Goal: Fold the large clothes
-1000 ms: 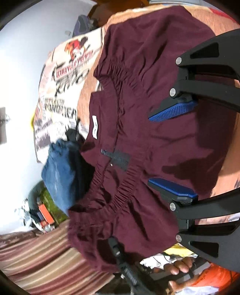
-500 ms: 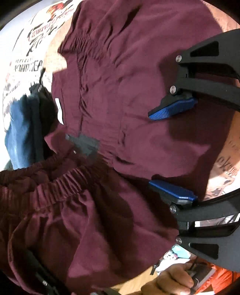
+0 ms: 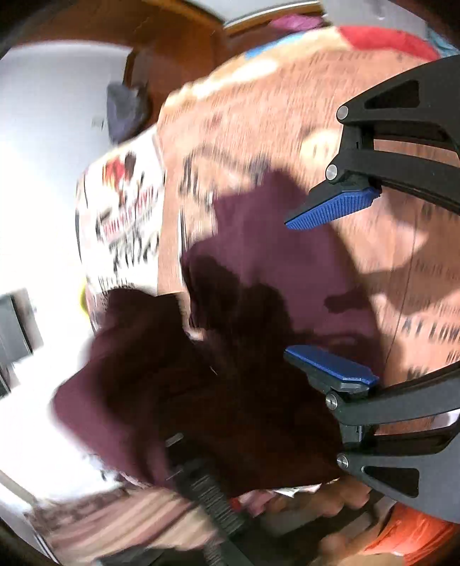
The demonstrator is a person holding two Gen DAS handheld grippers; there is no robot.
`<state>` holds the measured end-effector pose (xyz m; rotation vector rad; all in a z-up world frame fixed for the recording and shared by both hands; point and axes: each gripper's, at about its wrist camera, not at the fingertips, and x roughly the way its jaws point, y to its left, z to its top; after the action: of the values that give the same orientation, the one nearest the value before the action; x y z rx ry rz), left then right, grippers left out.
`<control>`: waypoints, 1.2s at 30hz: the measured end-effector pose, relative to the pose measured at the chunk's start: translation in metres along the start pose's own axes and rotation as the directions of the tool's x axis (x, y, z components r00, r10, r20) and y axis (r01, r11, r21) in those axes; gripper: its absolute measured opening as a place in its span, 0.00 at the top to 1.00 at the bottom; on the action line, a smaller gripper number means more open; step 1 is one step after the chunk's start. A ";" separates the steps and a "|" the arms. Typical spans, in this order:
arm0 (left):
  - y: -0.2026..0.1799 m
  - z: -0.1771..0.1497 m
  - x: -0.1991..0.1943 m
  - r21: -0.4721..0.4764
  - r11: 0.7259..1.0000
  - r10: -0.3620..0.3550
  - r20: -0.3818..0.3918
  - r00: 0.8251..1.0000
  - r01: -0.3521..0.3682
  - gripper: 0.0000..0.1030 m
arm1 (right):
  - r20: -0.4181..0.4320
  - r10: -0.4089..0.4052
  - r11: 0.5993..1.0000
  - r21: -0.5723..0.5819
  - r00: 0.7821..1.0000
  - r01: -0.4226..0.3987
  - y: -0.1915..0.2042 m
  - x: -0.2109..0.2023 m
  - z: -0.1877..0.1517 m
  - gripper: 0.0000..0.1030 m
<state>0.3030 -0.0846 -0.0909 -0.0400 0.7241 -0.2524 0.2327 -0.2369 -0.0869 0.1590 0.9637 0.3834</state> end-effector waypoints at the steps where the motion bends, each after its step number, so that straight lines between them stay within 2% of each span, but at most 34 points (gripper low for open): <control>1: -0.007 -0.005 0.008 0.011 1.000 -0.017 -0.035 0.999 0.017 0.78 | 0.006 -0.017 1.000 0.018 1.000 0.017 -0.009 -0.004 -0.003 0.38; 2: -0.019 -0.015 0.021 0.032 0.998 -0.044 -0.097 0.994 0.047 0.78 | 0.007 -0.027 0.999 0.028 1.000 0.027 -0.014 -0.006 -0.004 0.38; 4: -0.033 -0.030 0.035 0.075 0.995 -0.059 -0.172 0.983 0.073 0.75 | 0.007 -0.049 0.998 0.049 0.999 0.049 -0.026 -0.010 -0.008 0.38; 5: -0.039 -0.036 0.039 0.101 0.992 -0.056 -0.196 0.979 0.077 0.71 | 0.006 -0.058 0.997 0.058 0.998 0.058 -0.031 -0.011 -0.010 0.38; 7: -0.045 -0.042 0.035 0.144 0.986 -0.053 -0.204 0.977 0.084 0.59 | 0.002 -0.070 0.995 0.073 0.998 0.069 -0.038 -0.018 -0.013 0.38; 9: -0.046 -0.042 0.028 0.146 0.982 -0.087 -0.215 0.973 0.120 0.40 | 0.001 -0.074 0.994 0.083 0.997 0.074 -0.043 -0.019 -0.012 0.38; 11: -0.042 -0.039 0.019 0.137 0.978 -0.121 -0.230 0.966 0.155 0.38 | 0.005 -0.077 0.993 0.085 0.997 0.077 -0.044 -0.027 -0.015 0.38; 14: -0.046 -0.041 0.002 0.150 0.972 -0.138 -0.246 0.959 0.178 0.22 | 0.028 -0.071 0.994 0.081 0.997 0.069 -0.038 -0.042 -0.016 0.38; 15: -0.042 -0.040 -0.009 0.150 0.973 -0.140 -0.224 0.965 0.176 0.19 | 0.043 -0.066 0.995 0.078 0.997 0.063 -0.035 -0.045 -0.013 0.38; 20: -0.008 -0.033 -0.046 0.124 0.985 -0.102 -0.124 0.987 0.117 0.12 | 0.104 -0.024 1.000 0.017 0.994 0.022 -0.013 -0.052 0.001 0.38; 23: 0.025 -0.027 -0.065 0.089 0.995 -0.037 -0.052 0.998 0.041 0.02 | 0.124 0.000 0.999 -0.045 0.992 0.006 0.007 -0.048 0.014 0.38; 25: 0.052 -0.026 -0.072 0.065 0.997 0.034 -0.034 0.999 -0.032 0.02 | 0.128 0.011 0.996 -0.086 0.992 0.000 0.020 -0.043 0.022 0.38; 27: 0.070 -0.028 -0.069 0.047 0.997 0.070 -0.057 0.996 -0.067 0.02 | 0.122 0.022 0.992 -0.125 0.992 -0.006 0.034 -0.034 0.029 0.38; 31: 0.099 -0.052 -0.052 -0.004 0.991 0.133 -0.127 0.983 -0.135 0.02 | 0.099 0.036 0.984 -0.180 0.994 -0.018 0.050 -0.013 0.038 0.38; 34: 0.104 -0.075 -0.034 -0.001 0.993 0.116 -0.193 0.974 -0.118 0.02 | 0.058 0.006 0.983 -0.186 0.998 0.005 0.049 0.006 0.039 0.38; 36: 0.107 -0.088 -0.030 -0.025 0.996 0.078 -0.206 0.975 -0.085 0.01 | 0.020 -0.026 0.984 -0.175 0.999 0.029 0.041 0.018 0.037 0.38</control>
<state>0.2462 0.0306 -0.1502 -0.0167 0.9332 -0.1666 0.2625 -0.1905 -0.0676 -0.0109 0.9088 0.4387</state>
